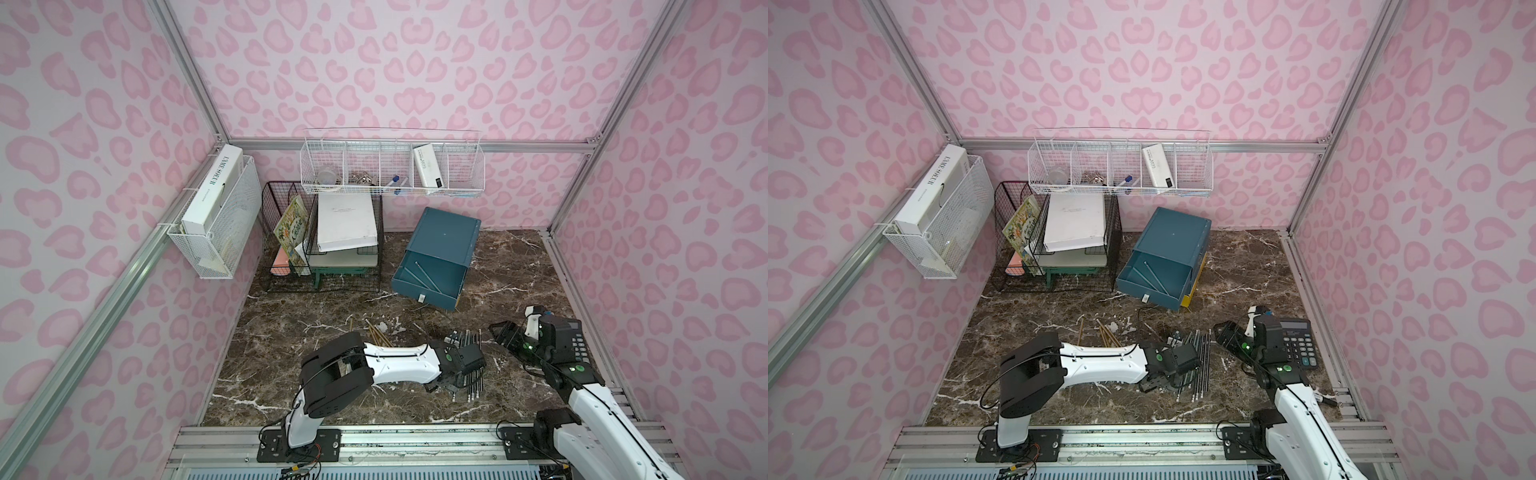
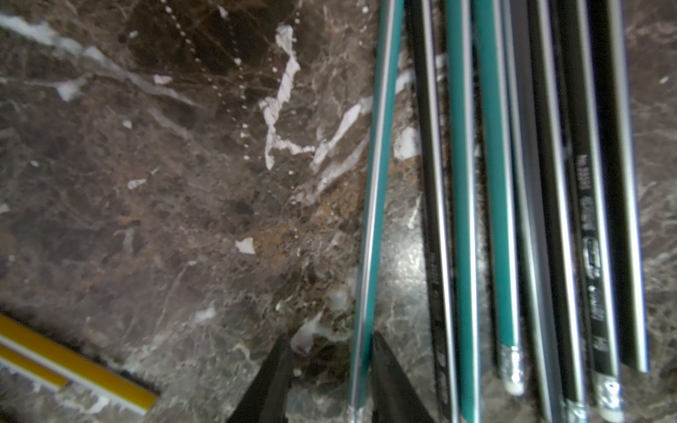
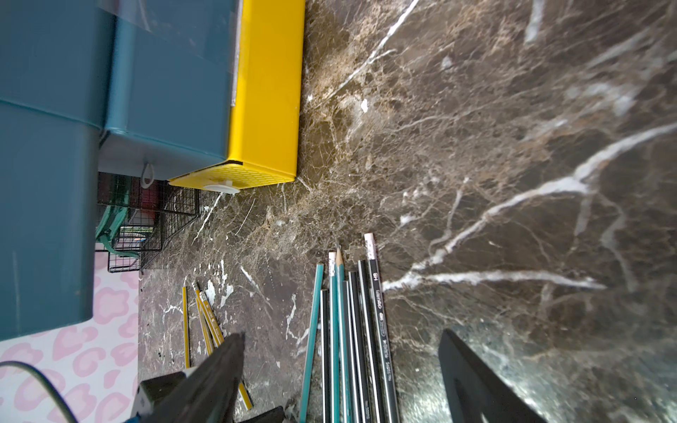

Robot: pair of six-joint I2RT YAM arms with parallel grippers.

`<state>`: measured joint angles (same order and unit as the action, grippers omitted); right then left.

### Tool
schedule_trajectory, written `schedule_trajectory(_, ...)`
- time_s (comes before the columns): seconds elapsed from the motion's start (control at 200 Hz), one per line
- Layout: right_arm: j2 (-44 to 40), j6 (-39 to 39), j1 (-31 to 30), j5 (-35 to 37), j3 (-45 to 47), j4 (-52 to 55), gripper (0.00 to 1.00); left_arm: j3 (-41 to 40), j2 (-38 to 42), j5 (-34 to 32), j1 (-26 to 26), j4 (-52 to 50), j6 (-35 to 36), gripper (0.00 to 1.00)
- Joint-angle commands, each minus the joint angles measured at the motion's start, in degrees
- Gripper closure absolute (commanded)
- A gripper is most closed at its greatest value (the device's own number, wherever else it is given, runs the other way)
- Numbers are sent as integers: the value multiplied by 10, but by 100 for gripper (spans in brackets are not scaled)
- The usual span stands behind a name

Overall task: Please place the pencils in the drawer according to their color
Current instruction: Pick up the pencil from the center of the board.

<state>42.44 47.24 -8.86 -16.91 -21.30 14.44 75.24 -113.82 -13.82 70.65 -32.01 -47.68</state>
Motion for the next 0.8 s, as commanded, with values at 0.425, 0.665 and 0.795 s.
schedule_trajectory(0.425,-13,-12,0,12,-24,22,18,-8,-13,31,-9,-20,-7,88)
schedule_trajectory(0.665,-18,-14,1,15,-33,30,18,-10,-12,32,-9,-22,-10,100)
schedule_trajectory(0.795,-20,-14,1,15,-38,34,18,-9,-7,33,-10,-25,-2,100)
